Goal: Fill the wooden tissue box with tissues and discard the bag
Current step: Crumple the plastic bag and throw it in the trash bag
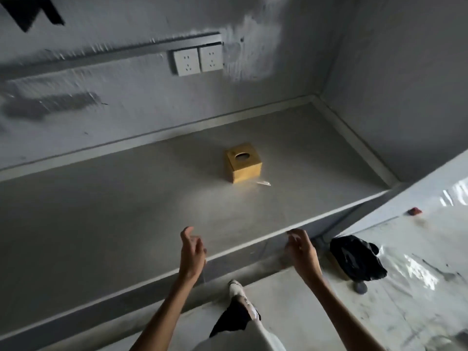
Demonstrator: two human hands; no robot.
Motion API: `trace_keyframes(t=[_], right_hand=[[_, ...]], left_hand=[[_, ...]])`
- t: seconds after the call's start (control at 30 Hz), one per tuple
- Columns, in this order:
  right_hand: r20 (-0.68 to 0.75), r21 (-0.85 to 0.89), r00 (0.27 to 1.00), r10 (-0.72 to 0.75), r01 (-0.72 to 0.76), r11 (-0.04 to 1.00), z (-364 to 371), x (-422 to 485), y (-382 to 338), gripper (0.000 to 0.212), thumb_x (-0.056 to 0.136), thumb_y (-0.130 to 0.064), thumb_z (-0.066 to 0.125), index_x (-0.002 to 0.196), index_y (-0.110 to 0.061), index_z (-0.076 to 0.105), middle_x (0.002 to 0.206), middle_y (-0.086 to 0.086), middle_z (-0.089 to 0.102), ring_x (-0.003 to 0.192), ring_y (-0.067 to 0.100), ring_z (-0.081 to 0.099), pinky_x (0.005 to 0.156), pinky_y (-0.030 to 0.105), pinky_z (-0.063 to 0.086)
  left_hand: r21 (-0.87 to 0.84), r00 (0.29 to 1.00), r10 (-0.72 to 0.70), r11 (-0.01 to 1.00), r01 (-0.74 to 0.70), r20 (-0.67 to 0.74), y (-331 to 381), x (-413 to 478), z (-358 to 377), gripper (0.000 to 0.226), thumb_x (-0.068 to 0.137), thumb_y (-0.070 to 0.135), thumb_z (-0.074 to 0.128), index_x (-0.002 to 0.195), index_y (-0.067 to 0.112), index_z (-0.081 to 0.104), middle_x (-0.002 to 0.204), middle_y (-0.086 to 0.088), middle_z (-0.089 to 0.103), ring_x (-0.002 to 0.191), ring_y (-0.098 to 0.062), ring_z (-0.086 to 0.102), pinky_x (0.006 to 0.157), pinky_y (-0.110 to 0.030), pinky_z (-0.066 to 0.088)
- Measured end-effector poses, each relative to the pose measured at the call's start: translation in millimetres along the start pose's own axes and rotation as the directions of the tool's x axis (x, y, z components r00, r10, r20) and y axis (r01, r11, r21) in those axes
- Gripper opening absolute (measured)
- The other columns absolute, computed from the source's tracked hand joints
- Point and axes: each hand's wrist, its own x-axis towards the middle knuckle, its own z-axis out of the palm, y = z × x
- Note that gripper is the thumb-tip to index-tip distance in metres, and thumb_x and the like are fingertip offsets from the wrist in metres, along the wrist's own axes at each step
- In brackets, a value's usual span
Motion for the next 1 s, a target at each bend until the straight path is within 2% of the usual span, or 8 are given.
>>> trace_keyframes(t=[0.13,0.23,0.37,0.47,0.57,0.8,0.87,1.0], right_hand=[[0.02,-0.052,0.991,-0.132,0.132,0.99,-55.2,-47.2,5.1,0.018,0.094,-0.021,0.058,0.09,-0.038,0.063,0.07,-0.004,0.067,0.057,0.0,0.057,0.056,0.016,0.043],[0.167,-0.059,0.966,-0.195,0.207,0.976,-97.0,-79.2,-5.9,0.011,0.094,-0.023,0.058,0.093,-0.028,0.068,0.066,-0.004,0.068,0.054,-0.001,0.059,0.058,0.012,0.042],[0.169,0.01,0.962,-0.213,0.215,0.977,-164.7,-89.0,-31.3,0.012,0.092,-0.019,0.061,0.098,-0.015,0.071,0.074,0.003,0.073,0.065,0.008,0.067,0.066,0.016,0.05],[0.054,-0.008,0.985,-0.165,0.166,0.986,-220.3,-90.0,-22.6,0.017,0.091,-0.021,0.062,0.104,-0.014,0.071,0.085,0.004,0.075,0.073,0.011,0.07,0.071,0.023,0.053],[-0.115,0.092,0.993,-0.022,0.033,0.995,-269.8,-96.9,1.7,0.021,0.096,-0.019,0.054,0.109,-0.015,0.07,0.092,0.006,0.073,0.078,0.006,0.071,0.069,0.019,0.054],[-0.593,0.038,0.796,0.117,-0.117,0.992,-293.5,-107.9,46.0,0.012,0.091,-0.028,0.062,0.099,-0.028,0.071,0.097,-0.005,0.068,0.071,-0.001,0.058,0.067,0.017,0.045],[-0.488,-0.068,0.859,0.155,-0.214,0.974,-264.8,-97.3,46.1,0.022,0.086,-0.049,0.061,0.102,-0.037,0.069,0.098,-0.011,0.06,0.078,0.0,0.057,0.075,0.023,0.049],[-0.297,0.34,0.855,0.426,-0.322,0.883,-245.3,-59.3,55.9,0.044,0.067,-0.079,0.056,0.098,-0.047,0.06,0.105,-0.002,0.062,0.096,0.016,0.065,0.074,0.034,0.058]], left_hand=[[0.372,0.893,0.372,0.815,-0.445,0.253,8.5,-28.6,32.3,0.081,0.087,0.054,0.052,0.149,0.009,0.026,0.149,-0.016,0.035,0.135,-0.028,0.037,0.11,-0.044,0.032],[0.299,0.668,0.277,0.732,-0.612,0.69,58.0,-60.8,68.7,0.115,0.063,0.087,0.045,0.153,0.024,0.01,0.159,0.003,0.016,0.146,-0.013,0.014,0.119,-0.044,0.009],[-0.033,0.335,0.074,0.991,-0.127,0.939,122.2,-102.9,118.1,0.114,0.049,0.075,0.075,0.138,0.015,0.038,0.131,0.003,0.051,0.119,-0.007,0.052,0.097,-0.015,0.044],[-0.117,0.232,0.13,0.991,-0.069,0.964,138.7,-127.0,155.2,0.08,0.068,0.062,0.074,0.115,0.0,0.058,0.106,-0.006,0.067,0.099,-0.015,0.063,0.088,-0.026,0.049],[-0.15,0.226,0.152,0.988,-0.024,0.962,155.0,-144.2,197.8,0.06,0.078,0.051,0.071,0.103,-0.002,0.058,0.093,-0.009,0.067,0.083,-0.019,0.065,0.077,-0.034,0.051],[-0.158,0.831,0.027,0.985,0.073,0.555,185.4,-156.1,299.2,0.028,0.096,0.019,0.056,0.117,0.001,0.054,0.112,-0.018,0.065,0.101,-0.032,0.064,0.09,-0.045,0.052],[-0.319,0.822,-0.116,0.884,0.341,0.558,198.5,-151.3,325.3,0.02,0.096,0.014,0.052,0.109,0.0,0.056,0.106,-0.015,0.068,0.096,-0.03,0.065,0.085,-0.046,0.051],[-0.234,0.46,-0.321,0.547,0.804,0.828,209.2,-155.7,371.7,0.02,0.085,0.015,0.044,0.082,0.006,0.062,0.085,-0.01,0.067,0.073,-0.021,0.065,0.07,-0.03,0.047]])
